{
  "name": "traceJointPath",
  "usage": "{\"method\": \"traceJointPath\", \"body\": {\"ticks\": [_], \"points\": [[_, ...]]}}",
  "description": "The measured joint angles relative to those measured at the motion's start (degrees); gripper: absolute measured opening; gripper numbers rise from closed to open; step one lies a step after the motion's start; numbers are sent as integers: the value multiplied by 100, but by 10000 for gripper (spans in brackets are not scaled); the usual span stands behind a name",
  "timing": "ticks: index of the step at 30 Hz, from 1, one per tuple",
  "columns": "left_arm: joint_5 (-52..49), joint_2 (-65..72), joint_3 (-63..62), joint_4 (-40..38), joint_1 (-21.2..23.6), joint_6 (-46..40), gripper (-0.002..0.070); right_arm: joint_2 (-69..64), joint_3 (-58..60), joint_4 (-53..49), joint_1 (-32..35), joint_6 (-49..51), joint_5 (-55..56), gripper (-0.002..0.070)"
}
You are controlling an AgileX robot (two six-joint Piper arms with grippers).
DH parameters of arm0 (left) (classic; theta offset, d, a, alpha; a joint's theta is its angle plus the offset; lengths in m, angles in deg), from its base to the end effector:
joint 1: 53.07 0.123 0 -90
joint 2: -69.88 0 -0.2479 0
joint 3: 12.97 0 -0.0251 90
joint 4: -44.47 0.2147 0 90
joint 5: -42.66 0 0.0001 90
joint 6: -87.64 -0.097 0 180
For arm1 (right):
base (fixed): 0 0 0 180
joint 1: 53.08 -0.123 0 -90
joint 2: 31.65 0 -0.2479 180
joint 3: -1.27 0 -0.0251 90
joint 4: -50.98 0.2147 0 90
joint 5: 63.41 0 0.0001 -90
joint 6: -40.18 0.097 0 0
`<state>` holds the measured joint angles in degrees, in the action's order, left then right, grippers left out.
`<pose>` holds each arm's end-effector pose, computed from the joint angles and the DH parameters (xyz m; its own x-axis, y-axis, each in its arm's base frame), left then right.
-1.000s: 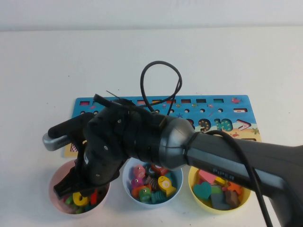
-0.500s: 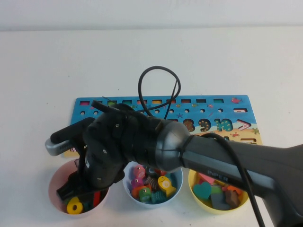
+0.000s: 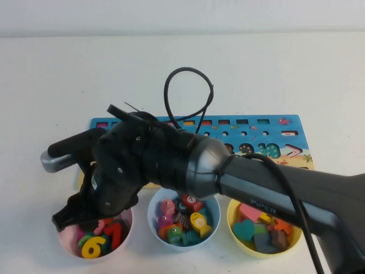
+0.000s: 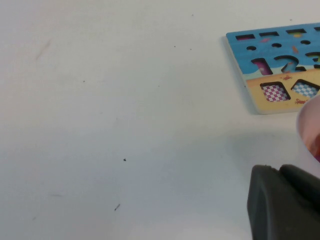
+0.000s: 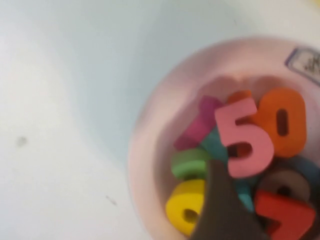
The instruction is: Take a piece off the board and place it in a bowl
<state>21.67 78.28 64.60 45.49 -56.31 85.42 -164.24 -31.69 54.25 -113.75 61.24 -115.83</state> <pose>0.0599 -0.0028 0.1710 -0.2880 0.0717 -0.9550 0.0665 0.9963 0.0548 0.2063 0.3762 0.2087 -0.7431 -0.5239 -0.4163 -0.6415 0.7347 0.2206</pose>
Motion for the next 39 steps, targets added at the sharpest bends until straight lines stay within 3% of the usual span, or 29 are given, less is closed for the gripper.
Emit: {"method": "traceJointPath", "body": {"ticks": [2, 7, 10, 15, 23, 39], "points": [[0, 0, 0, 0, 0, 0, -3, 0, -103, 0, 0, 0, -31, 323], [0, 0, 0, 0, 0, 0, -3, 65, -190, 39, 0, -102, -521, 69], [0, 0, 0, 0, 0, 0, -3, 271, -190, 119, 0, -376, -935, 10], [0, 0, 0, 0, 0, 0, -3, 830, -190, 154, 0, -773, -1647, -11], [0, 0, 0, 0, 0, 0, -3, 2220, 682, -58, -51, -1051, -1824, -15], [0, 0, 0, 0, 0, 0, -3, 5744, 4848, -226, -78, -1057, -830, -15]]}}
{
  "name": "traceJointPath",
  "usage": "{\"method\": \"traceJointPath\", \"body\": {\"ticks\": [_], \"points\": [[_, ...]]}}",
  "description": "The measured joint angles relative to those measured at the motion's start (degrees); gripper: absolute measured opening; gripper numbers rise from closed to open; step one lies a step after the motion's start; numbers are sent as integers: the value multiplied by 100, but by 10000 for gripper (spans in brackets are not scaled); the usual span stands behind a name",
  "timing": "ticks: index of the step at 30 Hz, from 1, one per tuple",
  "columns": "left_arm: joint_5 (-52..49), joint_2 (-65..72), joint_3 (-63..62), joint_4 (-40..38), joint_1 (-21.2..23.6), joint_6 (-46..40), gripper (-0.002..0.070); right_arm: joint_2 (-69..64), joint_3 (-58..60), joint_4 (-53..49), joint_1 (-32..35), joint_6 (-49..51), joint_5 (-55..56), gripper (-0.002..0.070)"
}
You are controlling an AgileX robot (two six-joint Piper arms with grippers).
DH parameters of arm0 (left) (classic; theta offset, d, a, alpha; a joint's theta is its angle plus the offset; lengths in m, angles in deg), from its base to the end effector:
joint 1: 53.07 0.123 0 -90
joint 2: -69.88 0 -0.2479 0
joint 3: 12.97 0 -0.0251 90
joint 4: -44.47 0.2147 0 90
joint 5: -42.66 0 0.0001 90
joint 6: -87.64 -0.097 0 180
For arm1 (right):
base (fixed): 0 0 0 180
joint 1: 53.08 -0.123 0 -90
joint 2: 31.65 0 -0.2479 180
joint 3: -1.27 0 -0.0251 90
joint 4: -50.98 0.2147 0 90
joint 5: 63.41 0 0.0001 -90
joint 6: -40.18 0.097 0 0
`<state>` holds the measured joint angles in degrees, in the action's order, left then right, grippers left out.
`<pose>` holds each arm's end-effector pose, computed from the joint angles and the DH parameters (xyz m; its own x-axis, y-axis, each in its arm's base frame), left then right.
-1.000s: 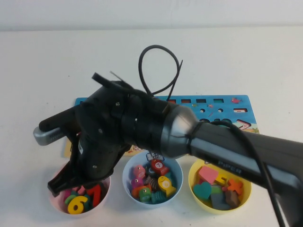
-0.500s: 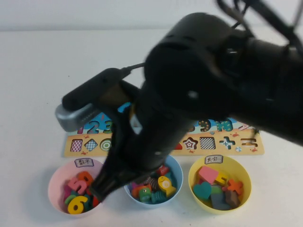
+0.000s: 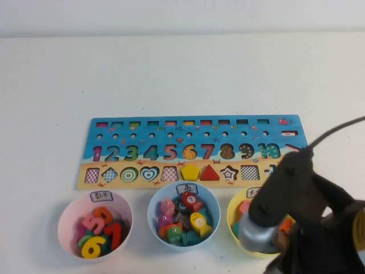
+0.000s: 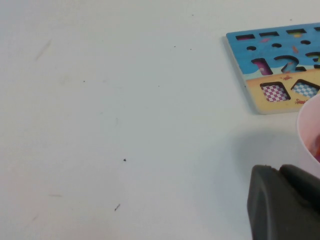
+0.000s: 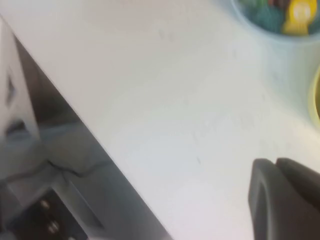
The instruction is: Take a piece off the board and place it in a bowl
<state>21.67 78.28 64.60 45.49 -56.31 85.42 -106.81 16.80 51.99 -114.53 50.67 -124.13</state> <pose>0.0599 -0.0028 0.1710 -0.2880 0.0717 -0.9550 0.0665 0.9963 0.0548 0.0932 0.1745 0.2999 -0.5800 -0.6673 -0.4673 -0.7857 0.6097 0.1044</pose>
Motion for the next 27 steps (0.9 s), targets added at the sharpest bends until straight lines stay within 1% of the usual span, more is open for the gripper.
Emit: {"method": "traceJointPath", "body": {"ticks": [2, 5, 11, 14, 17, 21, 27], "points": [[0, 0, 0, 0, 0, 0, -3, 124, 350, -101, 0, 0, 45, -16], [0, 0, 0, 0, 0, 0, -3, 208, 809, -282, 0, 0, 431, -16], [0, 0, 0, 0, 0, 0, -3, 243, 1716, -516, 23, 0, 1779, -16], [0, 0, 0, 0, 0, 0, -3, 402, 2208, -455, 265, 0, 2525, -17], [0, 0, 0, 0, 0, 0, -3, 769, 2759, -318, 632, 0, 3150, -17], [0, 0, 0, 0, 0, 0, -3, 1589, 3615, -304, 1340, 0, 3816, -17], [0, 0, 0, 0, 0, 0, -3, 3127, 4877, -331, 2942, 0, 4986, -17]]}}
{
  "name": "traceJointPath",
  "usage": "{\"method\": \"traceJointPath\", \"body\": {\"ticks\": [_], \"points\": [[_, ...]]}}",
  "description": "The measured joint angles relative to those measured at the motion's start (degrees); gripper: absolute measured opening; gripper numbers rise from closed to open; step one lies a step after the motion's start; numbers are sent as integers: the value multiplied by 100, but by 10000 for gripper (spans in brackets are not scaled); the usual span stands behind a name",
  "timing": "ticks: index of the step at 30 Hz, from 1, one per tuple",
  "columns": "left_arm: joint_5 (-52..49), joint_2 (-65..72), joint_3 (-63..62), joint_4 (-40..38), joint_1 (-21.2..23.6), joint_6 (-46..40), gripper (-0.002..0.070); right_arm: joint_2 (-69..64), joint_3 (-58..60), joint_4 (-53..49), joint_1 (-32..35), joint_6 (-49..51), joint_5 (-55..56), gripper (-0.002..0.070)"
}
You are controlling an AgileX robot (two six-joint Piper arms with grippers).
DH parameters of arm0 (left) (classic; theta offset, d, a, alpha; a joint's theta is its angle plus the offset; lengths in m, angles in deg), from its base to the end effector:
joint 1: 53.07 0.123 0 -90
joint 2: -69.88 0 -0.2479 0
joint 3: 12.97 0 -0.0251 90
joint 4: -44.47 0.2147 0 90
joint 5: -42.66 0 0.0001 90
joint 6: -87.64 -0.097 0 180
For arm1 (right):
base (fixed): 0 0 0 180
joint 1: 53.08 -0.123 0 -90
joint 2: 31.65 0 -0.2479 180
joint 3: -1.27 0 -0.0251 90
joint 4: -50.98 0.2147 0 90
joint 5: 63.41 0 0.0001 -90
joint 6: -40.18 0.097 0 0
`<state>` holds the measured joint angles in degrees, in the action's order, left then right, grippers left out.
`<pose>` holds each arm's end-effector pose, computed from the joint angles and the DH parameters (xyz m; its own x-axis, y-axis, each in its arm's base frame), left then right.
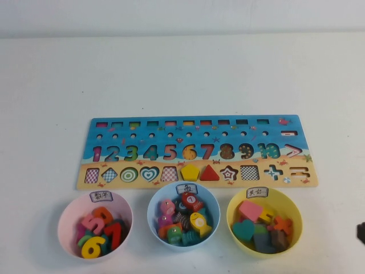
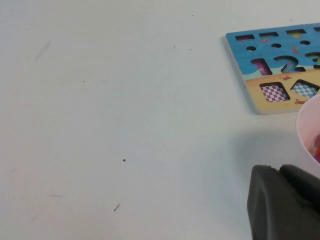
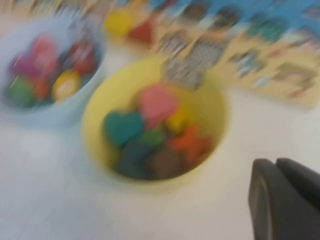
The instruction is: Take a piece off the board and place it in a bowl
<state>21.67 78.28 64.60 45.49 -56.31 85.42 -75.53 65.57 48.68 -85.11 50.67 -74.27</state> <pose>0.0599 -0.0028 0.1710 -0.2880 0.0717 -0.9550 0.0665 0.9963 0.0548 0.1003 0.0619 0.2045 -0.4823 -0.1329 -0.8659 -0.4604 0.8793 0.1215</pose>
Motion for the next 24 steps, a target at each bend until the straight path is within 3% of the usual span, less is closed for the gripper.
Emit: {"method": "traceJointPath", "body": {"ticks": [5, 12, 18, 24], "points": [[0, 0, 0, 0, 0, 0, -3, 1478, 764, -93, 1240, 0, 549, -17], [0, 0, 0, 0, 0, 0, -3, 2996, 1287, -250, 2386, 0, 551, -17], [0, 0, 0, 0, 0, 0, -3, 3538, 1325, -263, 2853, 0, 235, -18], [0, 0, 0, 0, 0, 0, -3, 3538, 1325, -263, 2901, 0, 44, -18]]}}
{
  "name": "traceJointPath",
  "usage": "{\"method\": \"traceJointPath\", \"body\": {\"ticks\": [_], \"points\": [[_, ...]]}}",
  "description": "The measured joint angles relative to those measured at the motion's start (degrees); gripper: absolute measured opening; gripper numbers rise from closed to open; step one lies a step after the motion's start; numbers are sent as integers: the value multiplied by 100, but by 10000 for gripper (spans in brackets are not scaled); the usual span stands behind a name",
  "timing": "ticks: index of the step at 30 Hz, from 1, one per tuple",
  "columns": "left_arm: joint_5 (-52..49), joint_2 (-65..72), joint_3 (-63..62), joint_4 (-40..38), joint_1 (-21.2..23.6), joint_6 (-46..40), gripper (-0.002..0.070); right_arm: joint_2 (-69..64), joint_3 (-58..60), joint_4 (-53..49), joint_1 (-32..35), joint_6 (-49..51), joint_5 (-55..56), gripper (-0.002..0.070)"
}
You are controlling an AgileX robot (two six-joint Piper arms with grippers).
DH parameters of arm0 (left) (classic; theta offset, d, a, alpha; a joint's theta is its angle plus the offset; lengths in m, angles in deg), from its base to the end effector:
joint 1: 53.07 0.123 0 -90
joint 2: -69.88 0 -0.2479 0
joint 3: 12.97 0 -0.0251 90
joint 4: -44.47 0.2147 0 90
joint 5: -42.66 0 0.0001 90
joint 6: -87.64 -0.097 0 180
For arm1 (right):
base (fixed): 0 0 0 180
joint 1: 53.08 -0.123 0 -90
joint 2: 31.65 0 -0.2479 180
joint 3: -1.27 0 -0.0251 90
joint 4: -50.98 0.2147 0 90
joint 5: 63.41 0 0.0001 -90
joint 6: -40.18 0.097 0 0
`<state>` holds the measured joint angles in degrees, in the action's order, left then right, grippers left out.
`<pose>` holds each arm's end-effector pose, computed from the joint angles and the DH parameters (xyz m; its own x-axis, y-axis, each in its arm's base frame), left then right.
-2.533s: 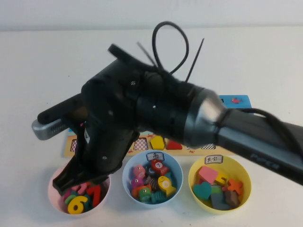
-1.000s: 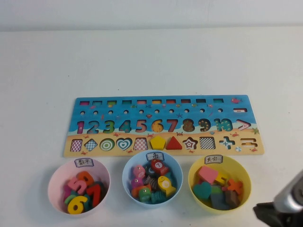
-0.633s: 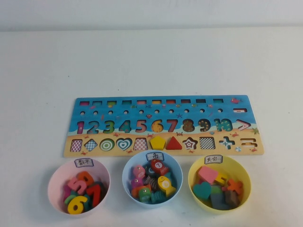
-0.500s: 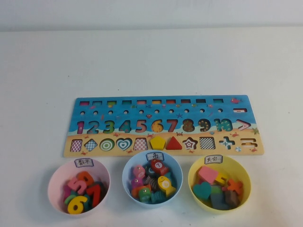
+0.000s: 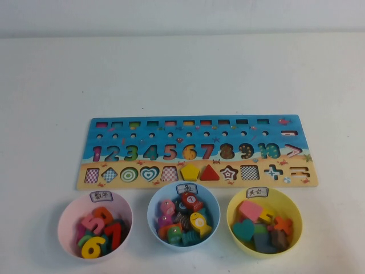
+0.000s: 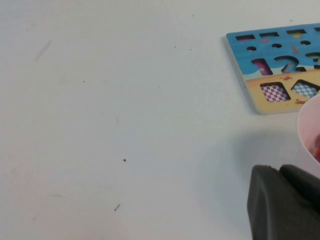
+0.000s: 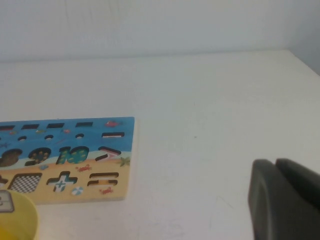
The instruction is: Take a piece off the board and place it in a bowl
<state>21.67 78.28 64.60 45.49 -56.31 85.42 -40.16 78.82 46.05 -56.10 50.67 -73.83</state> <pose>0.0599 -0.0028 0.1710 -0.2880 0.0717 -0.9550 0.0665 0.9963 0.0548 0.0637 0.0018 0.1885 -0.1152 0.0923 -0.9890 -0.0261 0.9950 0.0959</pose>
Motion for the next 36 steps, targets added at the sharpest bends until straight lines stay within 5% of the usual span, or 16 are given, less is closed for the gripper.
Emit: {"method": "traceJointPath", "body": {"ticks": [7, 15, 36], "points": [[0, 0, 0, 0, 0, 0, -3, 0, 0, 90, 0, -201, -45, -18], [0, 0, 0, 0, 0, 0, -3, 0, 0, 1390, 0, -2114, -500, -18], [0, 0, 0, 0, 0, 0, -3, 0, 0, 1556, 4, -2223, -1038, -18]]}}
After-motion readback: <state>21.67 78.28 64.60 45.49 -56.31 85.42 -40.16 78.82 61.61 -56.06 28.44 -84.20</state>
